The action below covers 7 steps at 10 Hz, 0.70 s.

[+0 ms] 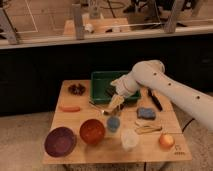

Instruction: Place fork in paper cup

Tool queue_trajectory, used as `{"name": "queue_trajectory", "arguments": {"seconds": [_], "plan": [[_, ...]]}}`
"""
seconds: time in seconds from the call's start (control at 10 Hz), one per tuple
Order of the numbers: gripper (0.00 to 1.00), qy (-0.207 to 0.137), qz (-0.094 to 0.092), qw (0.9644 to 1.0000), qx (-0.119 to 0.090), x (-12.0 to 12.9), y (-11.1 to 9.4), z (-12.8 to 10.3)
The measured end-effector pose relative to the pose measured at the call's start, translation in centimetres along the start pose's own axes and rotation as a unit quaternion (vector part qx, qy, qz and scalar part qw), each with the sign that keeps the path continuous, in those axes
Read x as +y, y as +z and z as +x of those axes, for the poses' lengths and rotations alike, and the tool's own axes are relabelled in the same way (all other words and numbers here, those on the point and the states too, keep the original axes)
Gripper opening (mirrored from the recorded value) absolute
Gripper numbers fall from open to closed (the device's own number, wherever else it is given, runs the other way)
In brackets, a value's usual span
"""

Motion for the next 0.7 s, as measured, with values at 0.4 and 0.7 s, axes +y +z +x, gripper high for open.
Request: {"name": "queue_trajectory", "arguments": {"seconds": [0.4, 0.7], "plan": [[0.8, -0.005, -0.017, 0.9998, -0.006, 0.0, 2.6, 0.8], [0.8, -0.021, -0.054, 0.9983, 0.007, 0.9, 7.4, 2.3]]}}
